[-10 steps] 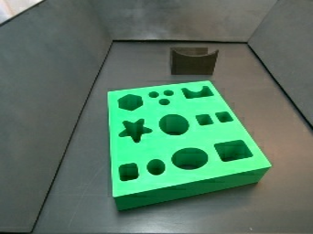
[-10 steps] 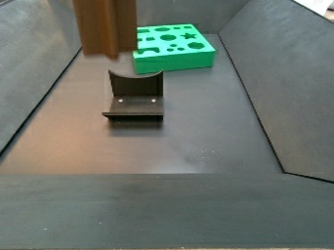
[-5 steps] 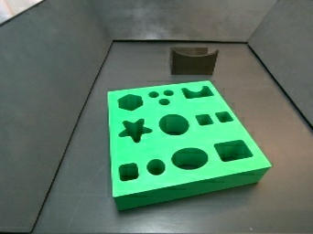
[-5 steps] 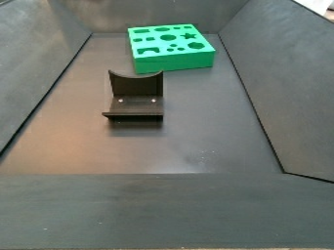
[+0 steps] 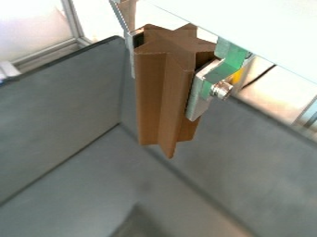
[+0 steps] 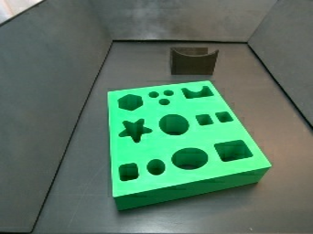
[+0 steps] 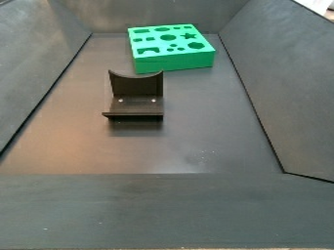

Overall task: Pick up the star object. Move up. Move to above the board. Insert the star object.
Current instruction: Move to above the board.

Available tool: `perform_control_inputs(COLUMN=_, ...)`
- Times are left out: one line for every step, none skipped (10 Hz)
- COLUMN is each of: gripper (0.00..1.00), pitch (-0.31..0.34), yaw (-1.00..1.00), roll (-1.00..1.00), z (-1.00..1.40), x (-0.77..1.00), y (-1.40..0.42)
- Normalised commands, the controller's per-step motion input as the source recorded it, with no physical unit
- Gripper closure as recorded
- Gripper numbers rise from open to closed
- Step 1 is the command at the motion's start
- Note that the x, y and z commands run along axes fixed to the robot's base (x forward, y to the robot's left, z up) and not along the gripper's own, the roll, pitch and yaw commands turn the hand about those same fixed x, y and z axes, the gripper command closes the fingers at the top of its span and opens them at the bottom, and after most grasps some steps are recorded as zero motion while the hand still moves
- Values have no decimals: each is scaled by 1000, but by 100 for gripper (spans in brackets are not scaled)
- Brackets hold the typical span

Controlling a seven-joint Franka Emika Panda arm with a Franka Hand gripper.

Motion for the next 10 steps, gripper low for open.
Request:
perform_control_inputs(gripper=100, pitch=22, yaw=-35, roll=-101, z=-103, x=-310, y=-1000)
perform_control_inputs(gripper=100, pitch=0, yaw=-15, roll=-56, z=-99, x=-311, y=-1000)
perform_control_inputs(gripper=100, pitch=-29, yaw=-7, roll=-11, z=-102, x=-312, y=-1000)
perform_control_inputs(gripper=100, pitch=-47, yaw=-1, roll=-7, z=-104, x=-313, y=-1000)
perform_control_inputs(gripper=100, pitch=-71, yaw=0, roll=-3, z=-102, x=-318, y=-1000)
perform_control_inputs(gripper=100, pitch=-77, yaw=5, roll=-3, z=-102, x=-322, y=-1000)
perform_control_inputs(gripper=100, pitch=-84, yaw=6, roll=-10, z=-103, x=-327, y=-1000)
perform_control_inputs(gripper=100, pitch=-79, yaw=6, roll=-16, z=-103, x=-329, y=-1000)
perform_control_inputs(gripper=100, pitch=-72, yaw=8, roll=-3, z=-101, x=-333, y=-1000)
perform_control_inputs(gripper=100, pitch=-70, yaw=6, roll=-6, z=-105, x=-337, y=-1000)
